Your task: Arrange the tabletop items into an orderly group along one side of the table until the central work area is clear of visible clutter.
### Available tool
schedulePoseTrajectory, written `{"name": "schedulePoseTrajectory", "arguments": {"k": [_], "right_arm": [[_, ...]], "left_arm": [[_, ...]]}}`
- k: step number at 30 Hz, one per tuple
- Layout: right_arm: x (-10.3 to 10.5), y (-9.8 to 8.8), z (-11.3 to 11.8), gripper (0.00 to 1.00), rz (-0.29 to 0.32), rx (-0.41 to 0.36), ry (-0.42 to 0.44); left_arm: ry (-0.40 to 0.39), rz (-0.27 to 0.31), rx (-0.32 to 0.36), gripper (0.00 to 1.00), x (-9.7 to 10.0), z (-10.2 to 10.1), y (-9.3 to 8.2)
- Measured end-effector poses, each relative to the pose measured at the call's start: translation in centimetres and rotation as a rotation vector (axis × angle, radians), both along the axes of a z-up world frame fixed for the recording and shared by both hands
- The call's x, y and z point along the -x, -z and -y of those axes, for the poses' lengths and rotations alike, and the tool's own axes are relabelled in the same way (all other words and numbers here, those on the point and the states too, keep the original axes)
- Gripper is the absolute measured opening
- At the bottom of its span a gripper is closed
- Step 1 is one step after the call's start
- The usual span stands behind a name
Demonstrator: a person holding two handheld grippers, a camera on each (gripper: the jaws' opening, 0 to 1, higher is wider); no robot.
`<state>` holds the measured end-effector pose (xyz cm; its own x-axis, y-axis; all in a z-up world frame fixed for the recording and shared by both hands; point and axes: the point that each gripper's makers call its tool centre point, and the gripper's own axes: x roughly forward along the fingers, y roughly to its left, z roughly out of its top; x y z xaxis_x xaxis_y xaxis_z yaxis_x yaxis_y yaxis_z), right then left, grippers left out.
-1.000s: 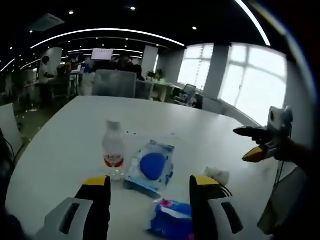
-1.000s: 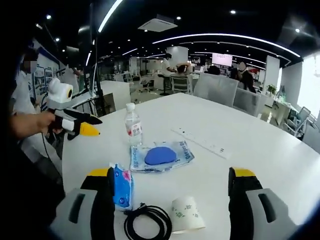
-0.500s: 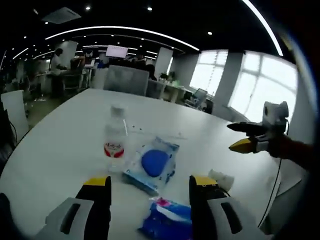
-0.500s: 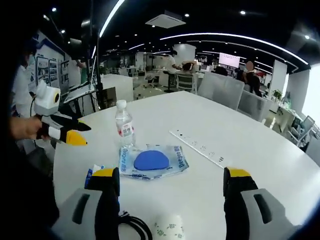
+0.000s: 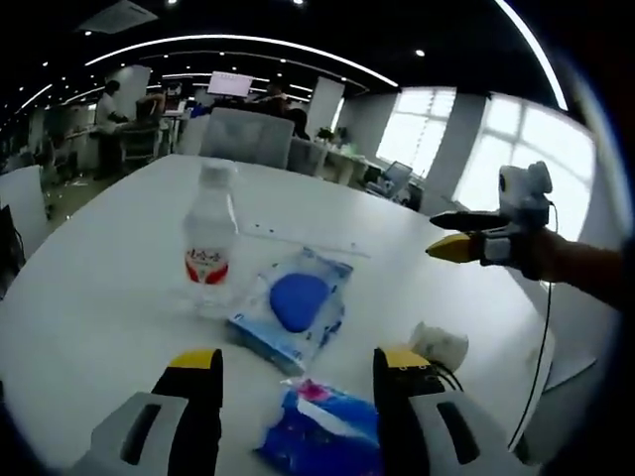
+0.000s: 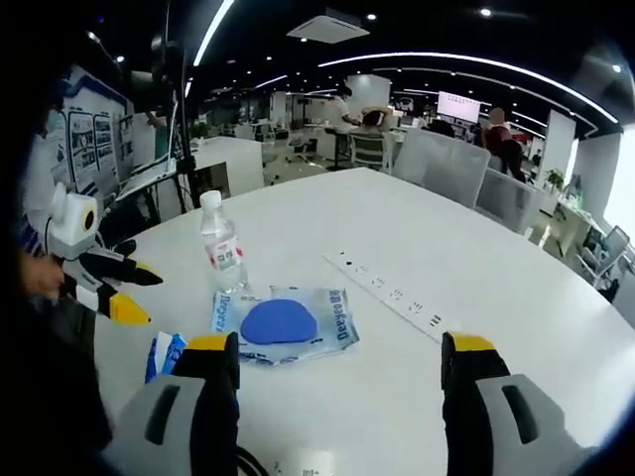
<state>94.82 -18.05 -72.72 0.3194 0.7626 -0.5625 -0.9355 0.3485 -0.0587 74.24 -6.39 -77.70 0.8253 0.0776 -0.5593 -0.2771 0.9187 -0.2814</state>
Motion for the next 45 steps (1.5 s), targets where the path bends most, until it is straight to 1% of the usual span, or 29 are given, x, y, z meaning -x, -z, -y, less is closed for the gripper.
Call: {"name": "schedulePoseTrajectory", "arguments": {"k": [1, 3, 4, 6, 7, 9, 10, 11, 13, 14, 18, 19, 23, 25, 26, 31, 34, 37, 38, 42, 45], "right_arm": [[0.0, 0.0, -0.2, 0.78, -0.007, -0.004, -0.002], [-0.3, 0.4, -0.5, 0.77, -0.006, -0.001, -0.009], [-0.4, 0.6, -0.6, 0.75, -0.010, 0.002, -0.011], [-0.2, 0.9, -0.9, 0.72, -0.017, 0.004, -0.023], [-0.1, 1.1, -1.1, 0.69, -0.016, 0.009, -0.032], [-0.3, 1.7, -1.5, 0.64, -0.015, 0.014, -0.038], [-0.4, 1.9, -1.5, 0.63, -0.015, 0.018, -0.035], [-0.6, 2.2, -1.6, 0.61, -0.021, 0.021, -0.040], [-0.7, 2.5, -1.7, 0.58, -0.024, 0.025, -0.046], [-0.9, 2.9, -1.9, 0.57, -0.026, 0.029, -0.049], [-0.8, 3.9, -2.3, 0.53, -0.050, 0.035, -0.053], [-0.9, 4.2, -2.5, 0.52, -0.052, 0.037, -0.057], [-1.3, 5.1, -3.1, 0.47, -0.063, 0.034, -0.056], [-1.5, 5.5, -3.2, 0.43, -0.064, 0.039, -0.052], [-1.6, 5.7, -3.3, 0.43, -0.062, 0.043, -0.051], [-1.9, 7.1, -3.4, 0.40, -0.081, 0.066, -0.052], [-2.4, 7.8, -3.5, 0.36, -0.086, 0.077, -0.044], [-2.8, 8.2, -3.4, 0.33, -0.091, 0.076, -0.031], [-2.8, 8.3, -3.8, 0.32, -0.104, 0.070, -0.019], [-3.1, 9.1, -4.3, 0.32, -0.126, 0.068, -0.013], [-3.3, 9.6, -4.6, 0.31, -0.136, 0.065, -0.013]], "left_arm": [[-0.018, 0.003, 0.017, 0.60, -0.1, -0.2, 0.0], [-0.039, 0.005, 0.023, 0.60, 0.0, -0.5, 0.2], [-0.055, 0.010, 0.032, 0.59, -0.2, -0.9, 0.5], [-0.079, 0.002, 0.048, 0.59, -0.2, -1.2, 0.8], [-0.080, 0.001, 0.050, 0.57, -0.3, -1.2, 0.9], [-0.081, -0.004, 0.066, 0.47, -0.5, -1.3, 1.3], [-0.079, -0.018, 0.071, 0.44, -0.5, -1.2, 1.5], [-0.076, -0.033, 0.073, 0.43, -0.5, -1.2, 1.8], [-0.074, -0.050, 0.096, 0.43, -0.6, -0.9, 2.2], [-0.078, -0.057, 0.122, 0.43, -0.8, -0.8, 2.6], [-0.074, -0.079, 0.149, 0.43, -1.6, -0.8, 3.5], [-0.075, -0.080, 0.147, 0.43, -1.8, -0.9, 3.6], [-0.066, -0.116, 0.157, 0.40, -2.4, -1.0, 4.7], [-0.061, -0.133, 0.151, 0.39, -2.5, -1.1, 5.2], [-0.059, -0.145, 0.155, 0.39, -2.6, -1.1, 5.7], [-0.054, -0.177, 0.161, 0.35, -2.9, -1.0, 6.7], [-0.054, -0.190, 0.178, 0.32, -3.0, -0.7, 7.2], [-0.066, -0.192, 0.226, 0.30, -3.3, -0.4, 7.4], [-0.070, -0.195, 0.237, 0.30, -3.6, -0.4, 7.7], [-0.074, -0.204, 0.259, 0.29, -4.0, -0.1, 8.1], [-0.073, -0.212, 0.260, 0.28, -4.3, -0.1, 8.4]]}}
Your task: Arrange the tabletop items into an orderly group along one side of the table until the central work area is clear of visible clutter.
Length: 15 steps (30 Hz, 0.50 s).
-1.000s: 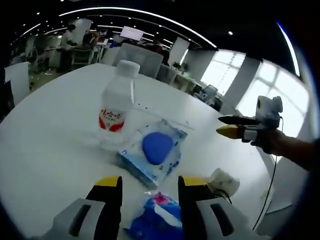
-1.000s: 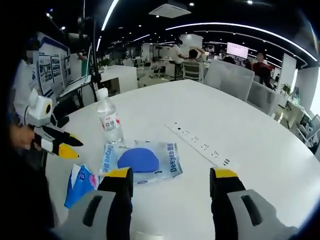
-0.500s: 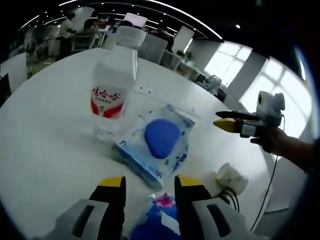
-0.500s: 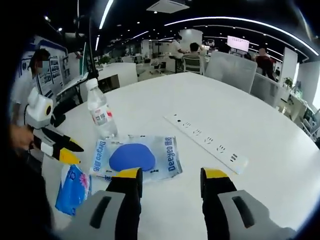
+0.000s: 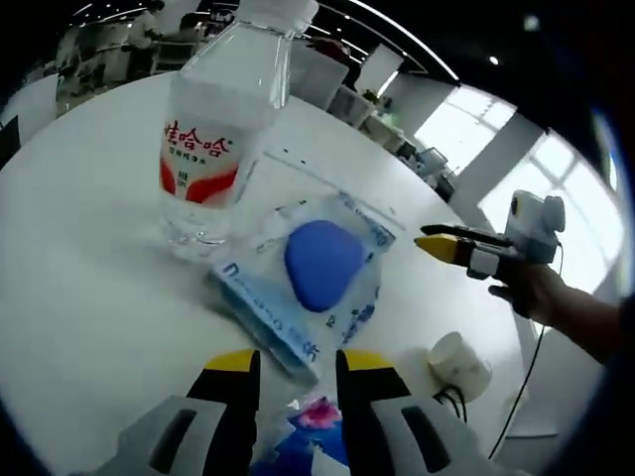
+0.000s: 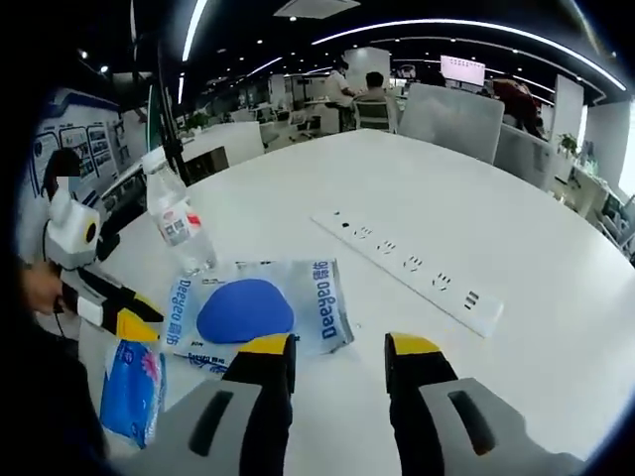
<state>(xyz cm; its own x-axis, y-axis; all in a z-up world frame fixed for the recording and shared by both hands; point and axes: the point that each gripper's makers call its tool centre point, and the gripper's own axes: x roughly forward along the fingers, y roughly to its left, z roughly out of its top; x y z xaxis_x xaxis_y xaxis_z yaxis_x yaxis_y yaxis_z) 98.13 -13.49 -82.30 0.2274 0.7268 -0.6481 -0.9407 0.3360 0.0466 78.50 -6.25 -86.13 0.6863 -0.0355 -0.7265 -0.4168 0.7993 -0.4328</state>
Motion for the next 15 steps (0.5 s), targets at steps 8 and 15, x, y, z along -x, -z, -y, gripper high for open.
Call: {"name": "schedulePoseTrajectory", "arguments": {"k": [8, 15], "right_arm": [[-0.3, 1.6, -0.9, 0.26, -0.046, -0.005, 0.012], [-0.1, 2.9, -1.4, 0.20, -0.059, 0.009, -0.002]], "left_arm": [[-0.007, -0.023, 0.041, 0.20, -0.2, 0.2, 0.8], [-0.016, -0.034, 0.064, 0.14, -0.1, -0.1, 1.2]]}}
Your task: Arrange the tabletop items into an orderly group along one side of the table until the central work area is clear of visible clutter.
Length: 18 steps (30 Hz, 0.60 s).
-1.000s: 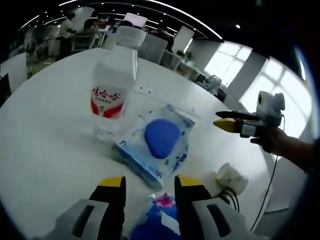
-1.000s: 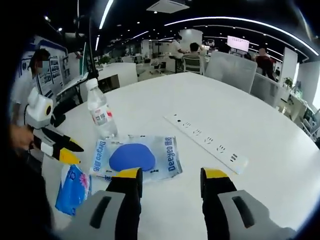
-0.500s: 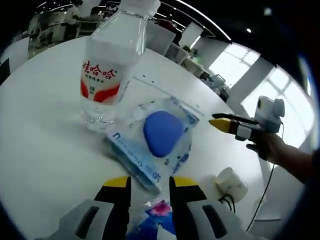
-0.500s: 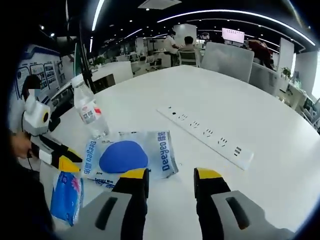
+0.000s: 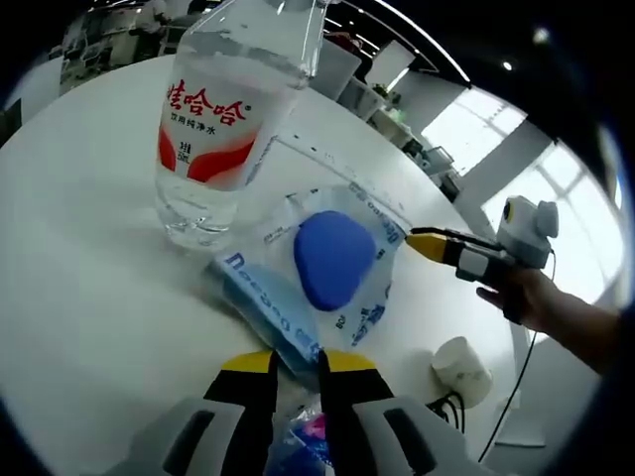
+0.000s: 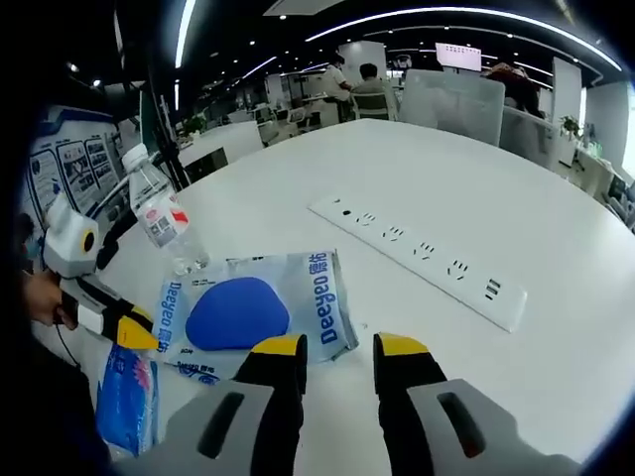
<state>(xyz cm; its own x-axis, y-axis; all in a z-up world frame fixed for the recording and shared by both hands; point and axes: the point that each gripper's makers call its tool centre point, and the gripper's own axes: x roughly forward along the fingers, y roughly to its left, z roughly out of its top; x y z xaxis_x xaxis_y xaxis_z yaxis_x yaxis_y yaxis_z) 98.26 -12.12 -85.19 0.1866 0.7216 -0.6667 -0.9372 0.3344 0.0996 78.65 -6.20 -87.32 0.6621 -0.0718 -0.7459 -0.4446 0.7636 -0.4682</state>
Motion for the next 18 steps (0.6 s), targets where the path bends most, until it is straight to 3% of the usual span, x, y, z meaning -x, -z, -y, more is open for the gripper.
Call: {"name": "schedulePoseTrajectory", "arguments": {"k": [7, 13, 18], "right_arm": [[0.28, 0.96, -0.50, 0.16, 0.005, 0.015, -0.037], [0.28, 1.06, -0.10, 0.02, 0.020, 0.027, -0.042], [0.72, 0.85, 0.00, 0.00, 0.019, 0.022, -0.065]], "left_arm": [[-0.004, -0.007, 0.012, 0.11, 0.01, 0.15, 0.12], [0.003, -0.015, 0.014, 0.07, 0.03, 0.16, 0.27], [0.046, -0.017, -0.016, 0.02, -0.20, 0.49, 0.26]]}}
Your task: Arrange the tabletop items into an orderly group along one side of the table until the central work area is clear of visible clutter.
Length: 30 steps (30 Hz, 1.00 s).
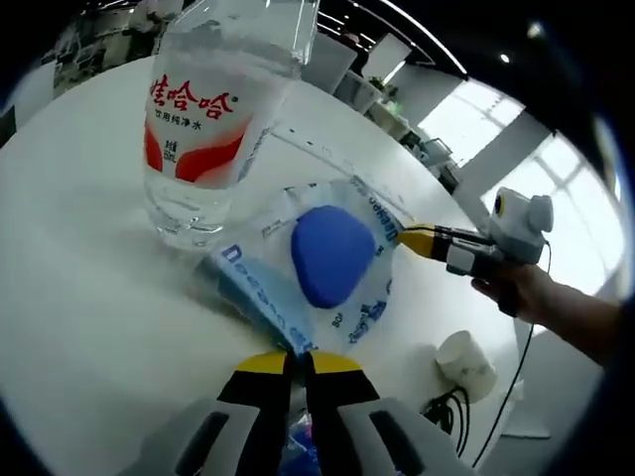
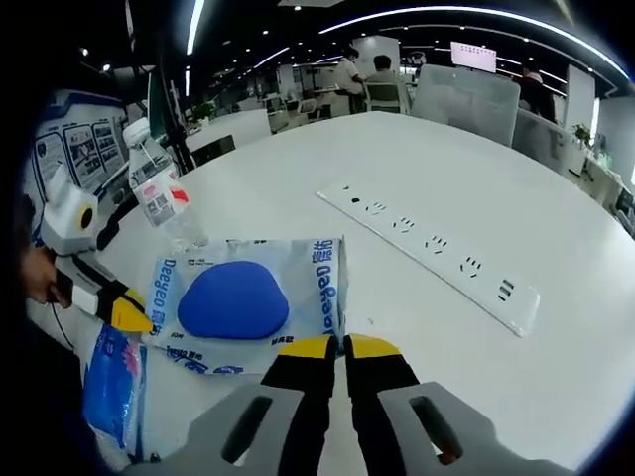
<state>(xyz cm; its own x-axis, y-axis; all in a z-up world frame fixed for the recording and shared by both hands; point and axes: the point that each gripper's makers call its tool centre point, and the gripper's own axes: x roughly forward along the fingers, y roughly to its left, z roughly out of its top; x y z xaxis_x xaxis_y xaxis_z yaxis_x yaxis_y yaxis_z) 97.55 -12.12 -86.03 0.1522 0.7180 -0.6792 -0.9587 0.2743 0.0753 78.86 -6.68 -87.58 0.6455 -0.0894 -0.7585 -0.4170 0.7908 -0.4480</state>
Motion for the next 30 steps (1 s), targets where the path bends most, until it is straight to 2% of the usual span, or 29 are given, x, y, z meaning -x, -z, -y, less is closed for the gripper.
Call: {"name": "schedulePoseTrajectory", "arguments": {"k": [7, 22, 30], "right_arm": [[0.4, -0.4, 0.6, 0.00, 0.031, 0.009, -0.024], [-0.3, -3.2, 4.7, 0.00, 0.055, -0.033, 0.074], [0.1, -4.0, 7.4, 0.00, 0.054, -0.046, 0.122]], "left_arm": [[0.008, 0.009, -0.016, 0.00, -0.1, -0.2, -0.3], [0.067, 0.077, -0.047, 0.00, -2.1, 0.5, -3.4], [0.116, 0.083, -0.066, 0.00, -3.2, 0.8, -3.7]]}}
